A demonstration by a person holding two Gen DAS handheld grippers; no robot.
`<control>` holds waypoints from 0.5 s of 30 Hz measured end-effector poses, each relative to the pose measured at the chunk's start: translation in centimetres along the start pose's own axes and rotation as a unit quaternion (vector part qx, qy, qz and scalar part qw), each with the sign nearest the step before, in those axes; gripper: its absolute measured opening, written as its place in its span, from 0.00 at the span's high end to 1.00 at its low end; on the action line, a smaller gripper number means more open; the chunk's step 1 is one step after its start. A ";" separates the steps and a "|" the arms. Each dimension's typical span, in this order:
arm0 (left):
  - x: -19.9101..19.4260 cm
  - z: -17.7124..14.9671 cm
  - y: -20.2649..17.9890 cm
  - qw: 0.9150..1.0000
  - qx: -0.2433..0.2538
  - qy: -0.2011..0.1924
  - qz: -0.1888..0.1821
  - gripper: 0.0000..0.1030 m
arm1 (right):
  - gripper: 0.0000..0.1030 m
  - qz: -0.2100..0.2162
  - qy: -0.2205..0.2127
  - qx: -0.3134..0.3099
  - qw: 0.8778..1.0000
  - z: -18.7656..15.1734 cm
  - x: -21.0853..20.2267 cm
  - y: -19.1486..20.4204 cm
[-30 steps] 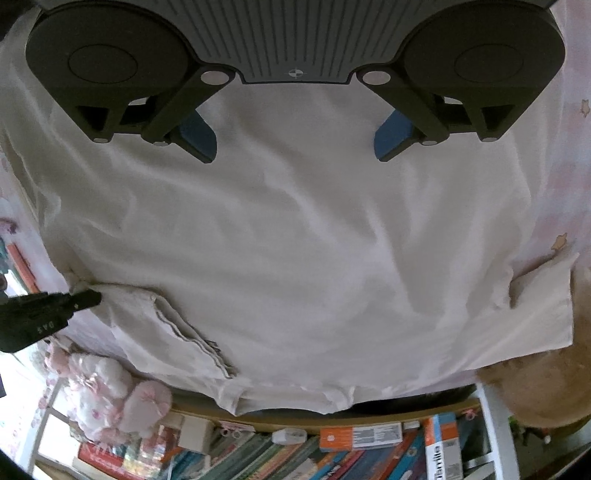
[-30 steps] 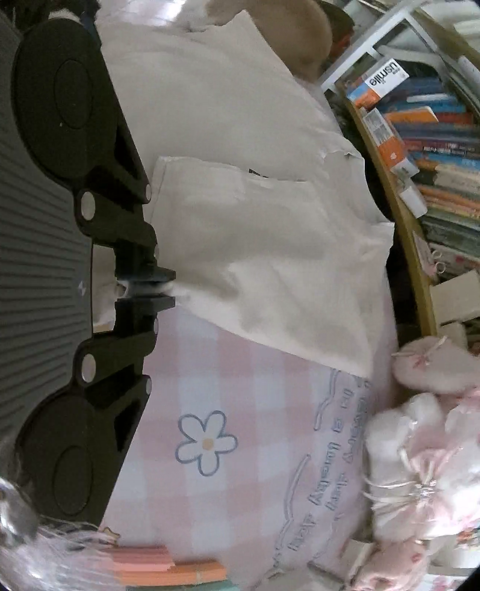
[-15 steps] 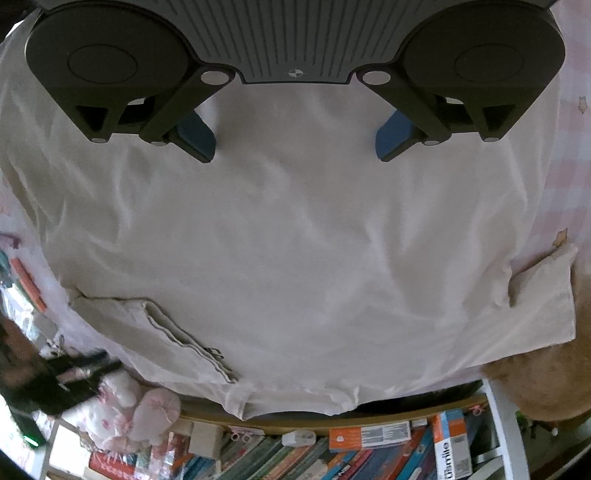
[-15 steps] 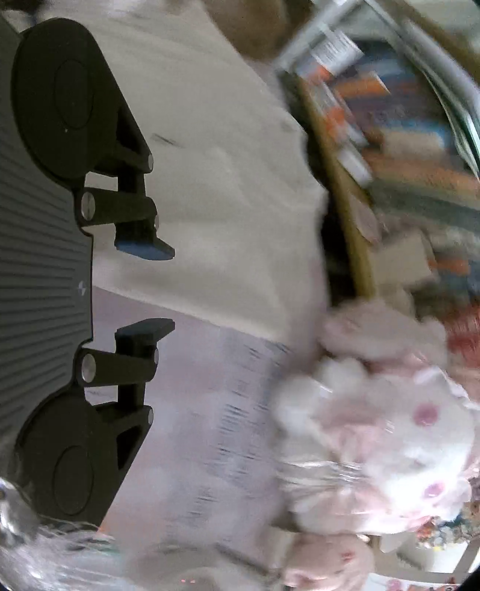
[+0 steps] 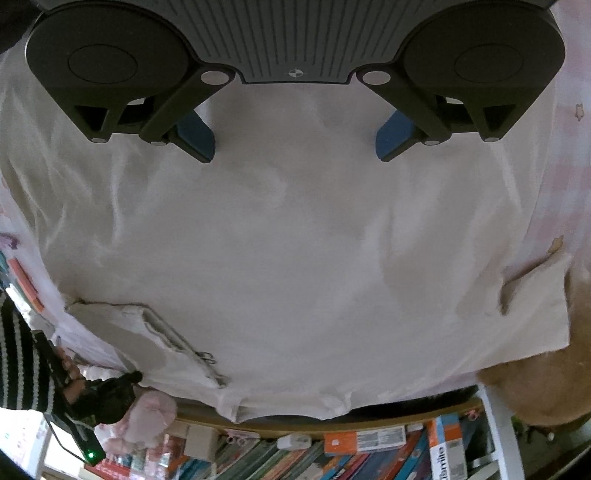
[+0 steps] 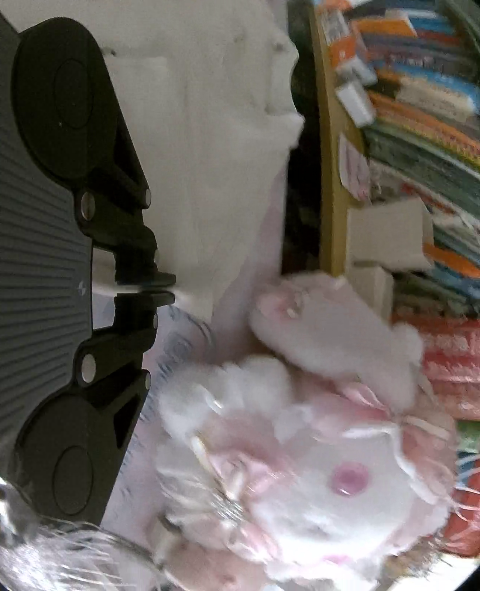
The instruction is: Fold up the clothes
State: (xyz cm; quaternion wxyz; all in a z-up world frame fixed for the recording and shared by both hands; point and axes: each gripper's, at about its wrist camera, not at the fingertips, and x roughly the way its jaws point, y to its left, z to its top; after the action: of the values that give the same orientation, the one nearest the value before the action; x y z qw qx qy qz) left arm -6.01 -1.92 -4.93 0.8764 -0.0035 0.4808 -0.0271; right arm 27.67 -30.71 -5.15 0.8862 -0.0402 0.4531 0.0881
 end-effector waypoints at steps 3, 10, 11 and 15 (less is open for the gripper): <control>0.0 0.0 0.2 1.000 -0.006 -0.001 0.000 0.07 | 0.97 -0.007 -0.006 0.000 1.000 1.1 0.9 -0.6; -0.1 -0.6 -0.1 1.000 -0.002 -0.001 -0.004 0.07 | 0.97 -0.003 0.004 -0.007 1.000 2.7 1.9 -1.6; -0.1 -0.6 -0.2 1.000 -0.002 0.000 -0.006 0.07 | 0.96 0.002 0.006 -0.006 1.000 2.7 1.7 -1.9; -0.3 -0.4 0.1 1.000 0.001 -0.011 -0.007 0.07 | 0.86 0.042 -0.001 0.022 0.999 1.4 -0.9 -3.3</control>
State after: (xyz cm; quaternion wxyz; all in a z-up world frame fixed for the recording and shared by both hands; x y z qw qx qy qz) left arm -6.52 -1.80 -4.88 0.8812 -0.0062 0.4714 -0.0342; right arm 28.91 -33.84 -3.58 0.8829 -0.0019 0.4552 0.1155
